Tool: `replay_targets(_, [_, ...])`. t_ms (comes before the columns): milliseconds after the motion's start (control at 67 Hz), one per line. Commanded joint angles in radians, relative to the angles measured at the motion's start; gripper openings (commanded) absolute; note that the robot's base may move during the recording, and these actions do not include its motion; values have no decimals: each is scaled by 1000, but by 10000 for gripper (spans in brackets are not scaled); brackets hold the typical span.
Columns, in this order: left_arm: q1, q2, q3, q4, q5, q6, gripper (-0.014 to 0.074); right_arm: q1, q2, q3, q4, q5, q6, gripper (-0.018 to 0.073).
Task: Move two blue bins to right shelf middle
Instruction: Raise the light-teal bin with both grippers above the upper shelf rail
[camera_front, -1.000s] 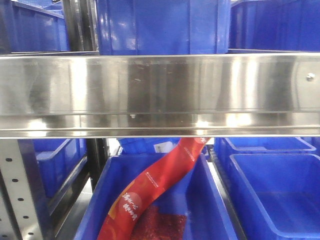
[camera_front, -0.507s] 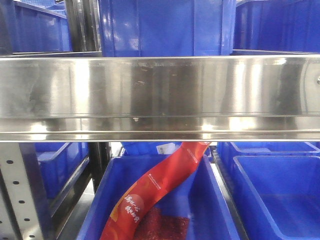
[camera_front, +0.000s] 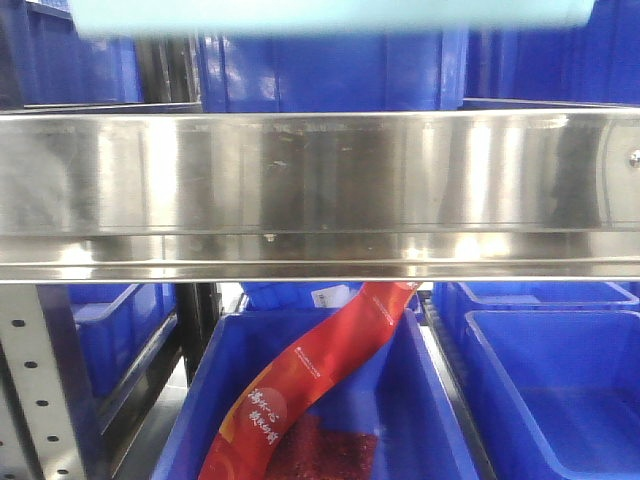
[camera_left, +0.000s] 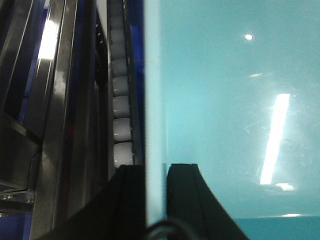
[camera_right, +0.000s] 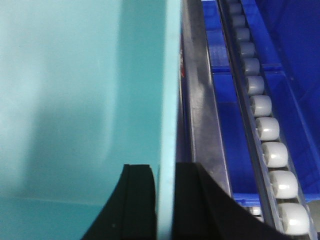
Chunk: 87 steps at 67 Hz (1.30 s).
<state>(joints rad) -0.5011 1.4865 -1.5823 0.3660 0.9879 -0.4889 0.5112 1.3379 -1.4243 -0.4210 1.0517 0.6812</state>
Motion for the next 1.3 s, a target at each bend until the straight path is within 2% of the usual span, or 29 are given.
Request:
replay_targets(0, [-9,7,-14,-18,-79,-12,-111,8,22,-1,-12,-196,0,-167])
replay_targets(179, [-7,23,-14,7,-76,-17,-111,7,71,-1,-14,-264,0,-167])
replay_targets(269, [0,39,-14,-8,-62,-17,-92,-13,86,-1,-14,-264,34,-122])
replay_targets(343, [7,47,-14,-8,-54,-17,-15,-40,97,-1,-14,-248,68,-31])
replay_targets(433, [22,47,-14,-10,-54,-18,139,-63,99,-1,-3,-248,72,125])
replay_targets(522, [43,47,-16,-27,-56,-19,274,-70,99,-1,-3,-263,72,235])
replay_targets(597, [62,47,-16,-49,-56,-19,354,-70,99,-1,-3,-280,72,291])
replay_targets(701, [79,47,-16,-65,-56,-19,383,-70,99,-1,-3,-287,72,310])
replay_targets(955, [88,42,-69,-69,-18,-5,379,-70,90,-18,-29,-278,72,309])
replay_targets(1045, [88,35,-112,-77,11,10,344,-70,77,-41,-29,-261,59,294])
replay_targets(1119, [88,20,-140,-77,35,21,237,-68,58,-53,-29,-245,45,216])
replay_targets(1284, [88,-13,-147,-71,18,26,-83,-68,28,-53,-29,-245,35,-84])
